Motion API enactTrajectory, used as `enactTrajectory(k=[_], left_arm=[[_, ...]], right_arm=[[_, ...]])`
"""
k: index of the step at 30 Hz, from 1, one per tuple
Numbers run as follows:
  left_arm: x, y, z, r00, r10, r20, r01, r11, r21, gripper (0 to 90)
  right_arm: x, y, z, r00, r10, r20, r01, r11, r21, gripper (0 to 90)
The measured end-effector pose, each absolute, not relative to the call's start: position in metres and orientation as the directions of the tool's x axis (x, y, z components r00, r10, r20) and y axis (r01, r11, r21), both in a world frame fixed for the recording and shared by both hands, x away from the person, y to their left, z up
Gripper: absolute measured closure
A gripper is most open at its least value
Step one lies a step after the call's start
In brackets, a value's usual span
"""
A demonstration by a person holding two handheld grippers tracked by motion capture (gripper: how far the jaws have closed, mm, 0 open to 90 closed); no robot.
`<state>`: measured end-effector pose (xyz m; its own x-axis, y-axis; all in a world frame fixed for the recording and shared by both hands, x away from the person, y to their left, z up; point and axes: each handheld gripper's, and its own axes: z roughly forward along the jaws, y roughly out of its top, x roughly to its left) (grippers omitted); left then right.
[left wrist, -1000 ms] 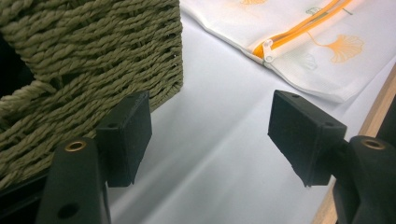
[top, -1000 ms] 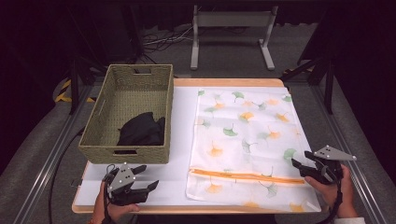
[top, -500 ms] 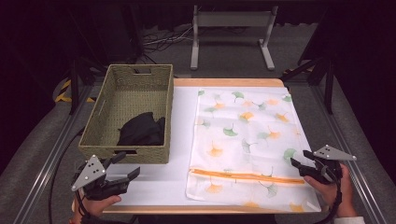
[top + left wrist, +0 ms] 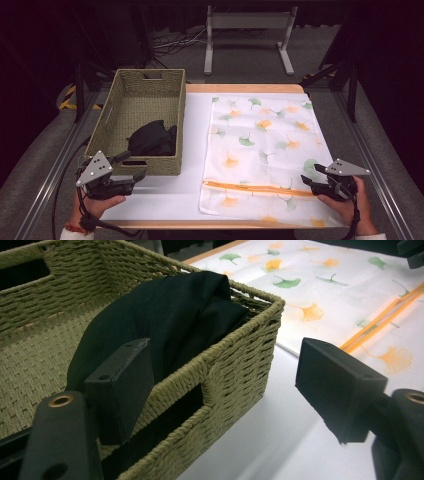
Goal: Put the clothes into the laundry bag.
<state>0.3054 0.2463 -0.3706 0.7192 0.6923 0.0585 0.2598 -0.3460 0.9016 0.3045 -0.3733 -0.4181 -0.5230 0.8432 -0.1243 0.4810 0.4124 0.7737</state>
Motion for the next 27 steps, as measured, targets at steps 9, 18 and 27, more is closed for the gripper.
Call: enactTrajectory(k=[9,18,27], left_arm=[[0.326,0.238,-0.354,0.737,0.667,0.112,0.268,-0.440,0.857,19.6],[0.360,0.232,-0.341,0.751,0.651,0.108,0.316,-0.499,0.807,16.9],[0.402,0.219,-0.340,0.768,0.635,0.085,0.390,-0.569,0.724,12.8]], right_arm=[[0.302,-0.364,-0.422,-0.551,0.822,-0.142,0.480,0.452,0.752,35.0],[0.302,-0.359,-0.423,-0.564,0.812,-0.154,0.479,0.473,0.739,31.8],[0.303,-0.358,-0.425,-0.570,0.808,-0.146,0.492,0.478,0.728,29.3]])
